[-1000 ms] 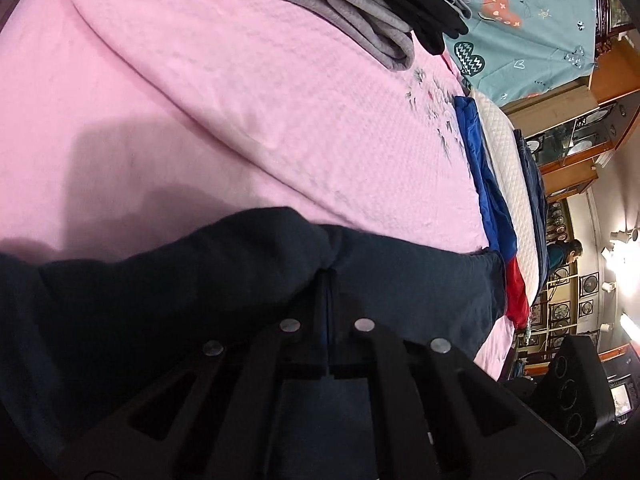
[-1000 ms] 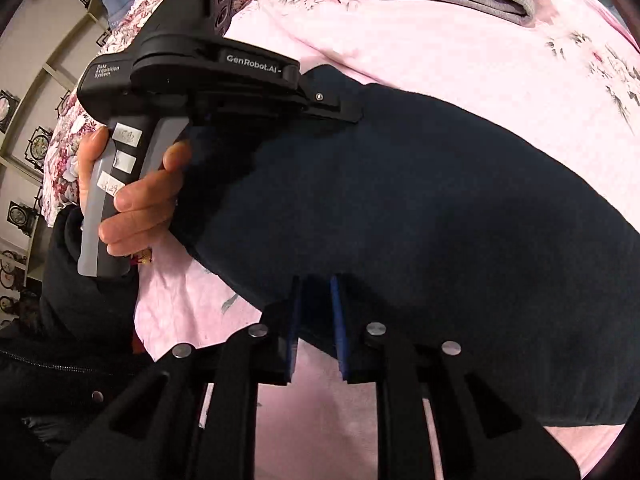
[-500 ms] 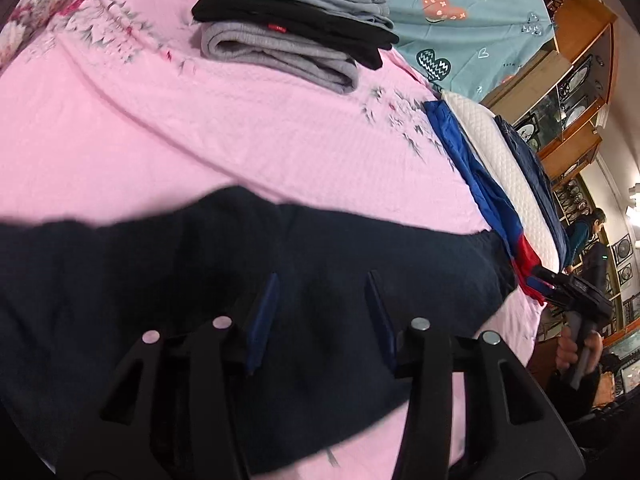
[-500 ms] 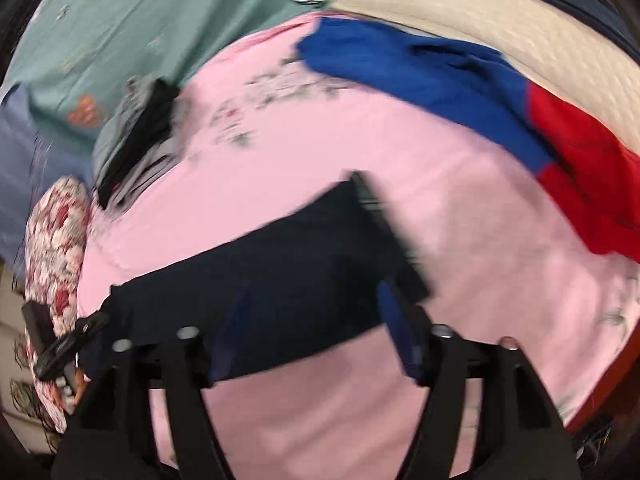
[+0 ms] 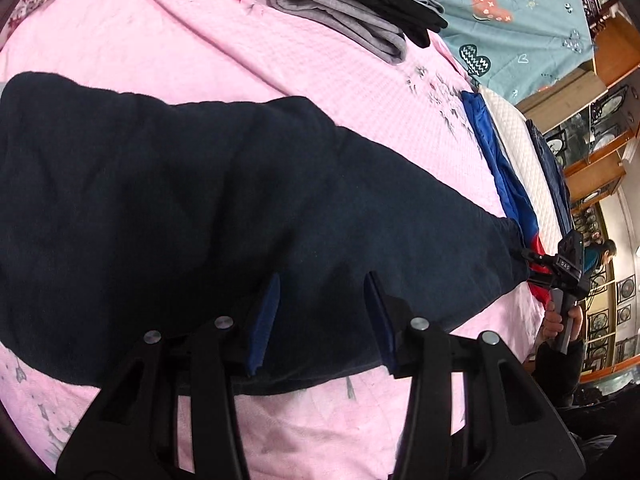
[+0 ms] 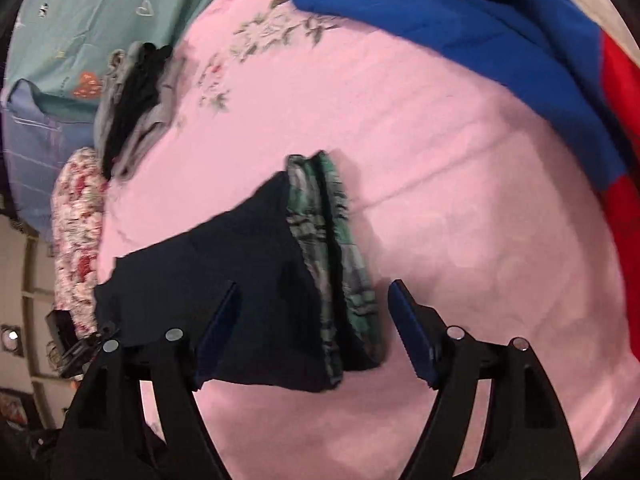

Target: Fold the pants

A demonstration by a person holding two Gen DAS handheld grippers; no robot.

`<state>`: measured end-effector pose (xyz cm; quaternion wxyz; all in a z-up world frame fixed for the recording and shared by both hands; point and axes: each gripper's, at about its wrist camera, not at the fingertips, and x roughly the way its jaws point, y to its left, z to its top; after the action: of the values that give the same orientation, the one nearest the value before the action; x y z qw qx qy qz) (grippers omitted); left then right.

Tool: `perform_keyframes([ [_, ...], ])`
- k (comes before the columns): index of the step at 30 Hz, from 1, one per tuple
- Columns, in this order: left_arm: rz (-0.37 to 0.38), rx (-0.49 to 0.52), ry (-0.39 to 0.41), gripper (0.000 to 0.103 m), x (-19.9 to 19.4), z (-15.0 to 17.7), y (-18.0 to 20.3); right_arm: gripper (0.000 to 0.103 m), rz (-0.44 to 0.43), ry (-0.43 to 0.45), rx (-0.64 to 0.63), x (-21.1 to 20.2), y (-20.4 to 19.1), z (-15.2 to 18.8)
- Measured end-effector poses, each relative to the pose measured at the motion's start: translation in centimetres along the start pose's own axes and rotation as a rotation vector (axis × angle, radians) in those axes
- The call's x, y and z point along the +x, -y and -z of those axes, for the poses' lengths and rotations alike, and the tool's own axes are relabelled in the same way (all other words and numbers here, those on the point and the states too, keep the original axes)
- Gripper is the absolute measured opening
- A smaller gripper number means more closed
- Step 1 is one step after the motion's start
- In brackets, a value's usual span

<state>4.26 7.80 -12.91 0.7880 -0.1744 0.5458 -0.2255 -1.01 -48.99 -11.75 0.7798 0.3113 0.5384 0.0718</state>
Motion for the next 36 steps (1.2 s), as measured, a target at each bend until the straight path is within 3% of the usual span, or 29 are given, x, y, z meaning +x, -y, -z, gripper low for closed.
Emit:
perform_keyframes([
  [1, -0.002, -0.002, -0.001, 0.045, 0.0, -0.1, -0.1, 0.077, -0.044, -0.016, -0.002, 0.4, -0.3, -0.4],
  [5, -0.014, -0.006, 0.000, 0.045, 0.2, -0.2, 0.3, 0.076, -0.071, 0.005, -0.009, 1.0, -0.3, -1.5],
  [6, -0.014, -0.006, 0.002, 0.045, 0.2, -0.1, 0.3, 0.073, -0.087, 0.012, 0.005, 0.9, 0.0, -1.6],
  [7, -0.014, -0.007, 0.003, 0.045, 0.2, -0.1, 0.3, 0.063, -0.082, 0.016, 0.012, 0.9, 0.2, -1.7],
  [8, -0.015, -0.009, 0.005, 0.045, 0.2, -0.1, 0.3, 0.056, -0.050, 0.022, 0.011, 0.6, 0.2, -1.6],
  [12, -0.035, -0.004, 0.012, 0.045, 0.1, 0.2, 0.4, 0.056, 0.086, 0.039, -0.080, 0.8, -1.8, 0.0],
  [16, -0.071, 0.019, 0.015, 0.045, 0.3, 0.2, 1.0, 0.052, 0.318, 0.080, -0.223, 1.6, -5.2, 2.4],
  [17, -0.080, 0.028, 0.019, 0.045, 0.3, 0.3, 1.2, 0.050, 0.335, 0.081, -0.246, 1.8, -5.9, 2.9],
  [21, -0.088, 0.043, 0.021, 0.045, 0.4, 0.3, 1.2, 0.048, 0.290, 0.068, -0.266, 2.6, -6.7, 3.3],
  [24, -0.104, 0.050, 0.006, 0.045, 0.4, 0.1, 1.4, 0.047, 0.165, 0.081, -0.144, 2.0, -4.7, 1.9],
  [25, -0.115, 0.054, 0.003, 0.045, 0.4, 0.1, 1.6, 0.024, 0.126, 0.089, -0.110, 1.8, -4.0, 1.5],
  [26, -0.123, 0.060, 0.001, 0.043, 0.3, 0.0, 2.0, 0.016, 0.118, 0.087, -0.094, 1.9, -3.7, 1.3],
  [28, -0.115, 0.093, -0.003, 0.041, 0.3, -0.3, 3.4, 0.014, 0.074, 0.092, -0.061, 1.7, -3.1, 1.2],
  [34, -0.003, 0.270, -0.040, 0.034, 3.0, -1.5, 12.8, 0.014, 0.066, 0.160, -0.084, -0.6, -5.3, 1.5],
  [36, 0.051, 0.293, -0.095, 0.019, 6.0, -1.9, 16.4, 0.014, 0.066, 0.183, -0.088, -0.8, -6.0, 1.8],
])
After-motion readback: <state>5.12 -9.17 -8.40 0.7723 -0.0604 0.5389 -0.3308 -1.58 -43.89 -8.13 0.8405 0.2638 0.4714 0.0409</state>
